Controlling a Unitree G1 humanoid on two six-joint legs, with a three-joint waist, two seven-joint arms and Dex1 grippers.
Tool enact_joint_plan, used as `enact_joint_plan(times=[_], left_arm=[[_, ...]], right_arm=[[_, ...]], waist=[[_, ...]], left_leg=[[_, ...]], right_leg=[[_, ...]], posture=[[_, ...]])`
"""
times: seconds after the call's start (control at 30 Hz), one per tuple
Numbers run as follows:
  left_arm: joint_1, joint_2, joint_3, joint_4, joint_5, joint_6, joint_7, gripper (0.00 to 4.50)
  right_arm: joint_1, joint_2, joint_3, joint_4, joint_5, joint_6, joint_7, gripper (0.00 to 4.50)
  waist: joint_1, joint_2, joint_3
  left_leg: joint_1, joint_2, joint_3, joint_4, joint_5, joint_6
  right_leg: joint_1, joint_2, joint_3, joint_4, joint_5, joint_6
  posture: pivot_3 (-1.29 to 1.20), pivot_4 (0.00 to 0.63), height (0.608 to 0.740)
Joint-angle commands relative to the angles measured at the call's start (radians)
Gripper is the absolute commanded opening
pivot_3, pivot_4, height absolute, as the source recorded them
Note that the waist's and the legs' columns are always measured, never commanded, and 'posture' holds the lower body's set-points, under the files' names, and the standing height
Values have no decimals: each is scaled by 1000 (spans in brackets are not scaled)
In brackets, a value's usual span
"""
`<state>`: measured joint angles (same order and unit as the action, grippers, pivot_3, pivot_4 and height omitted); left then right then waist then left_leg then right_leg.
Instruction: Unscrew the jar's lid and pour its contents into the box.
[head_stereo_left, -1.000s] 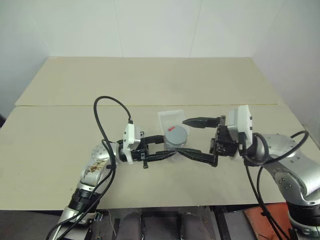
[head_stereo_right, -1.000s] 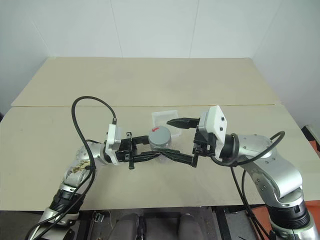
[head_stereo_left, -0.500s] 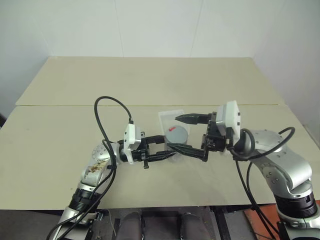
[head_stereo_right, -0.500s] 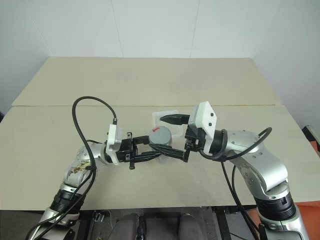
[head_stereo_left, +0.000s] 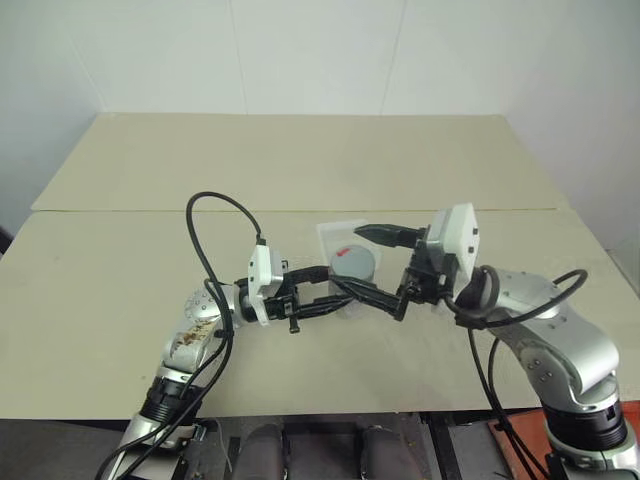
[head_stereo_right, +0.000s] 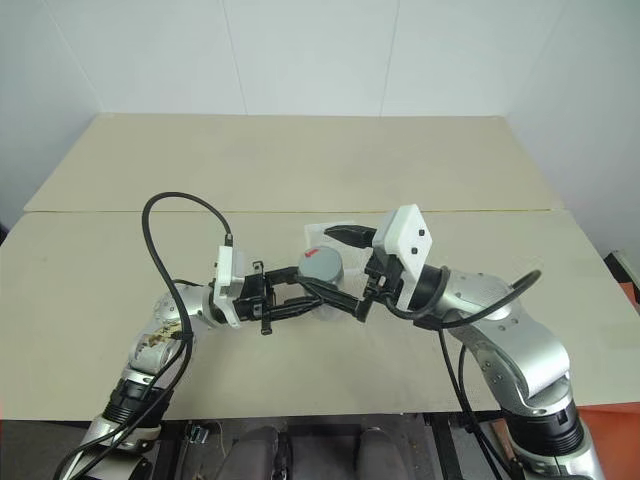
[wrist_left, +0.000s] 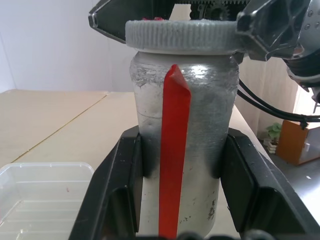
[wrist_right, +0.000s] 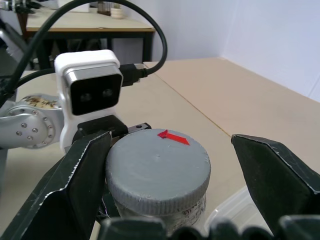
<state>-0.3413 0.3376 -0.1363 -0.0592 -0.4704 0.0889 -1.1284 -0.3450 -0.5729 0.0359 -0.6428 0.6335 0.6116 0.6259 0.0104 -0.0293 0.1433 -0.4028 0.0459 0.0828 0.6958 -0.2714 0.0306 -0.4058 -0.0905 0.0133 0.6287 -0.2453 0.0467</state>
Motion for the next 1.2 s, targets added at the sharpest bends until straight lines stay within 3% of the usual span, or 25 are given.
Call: enact_joint_plan(times=[0.03, 1.2], left_arm=[[-15, -4, 3, -10, 1, -24, -5, 1843], [-22, 21, 18, 20, -9, -39, -37, 1843]], right_arm=[[-13, 12, 4, -41, -12, -1, -32, 4455], [47, -74, -88, -55, 53, -5, 52, 4455]], waist=[[0, 0, 0], [0, 0, 0]], left_leg=[[0, 0, 0, 0, 0, 0], [0, 0, 0, 0, 0, 0]], right_leg=[[0, 0, 0, 0, 0, 0], [0, 0, 0, 0, 0, 0]], posture=[[0, 150, 740], [0, 150, 740]])
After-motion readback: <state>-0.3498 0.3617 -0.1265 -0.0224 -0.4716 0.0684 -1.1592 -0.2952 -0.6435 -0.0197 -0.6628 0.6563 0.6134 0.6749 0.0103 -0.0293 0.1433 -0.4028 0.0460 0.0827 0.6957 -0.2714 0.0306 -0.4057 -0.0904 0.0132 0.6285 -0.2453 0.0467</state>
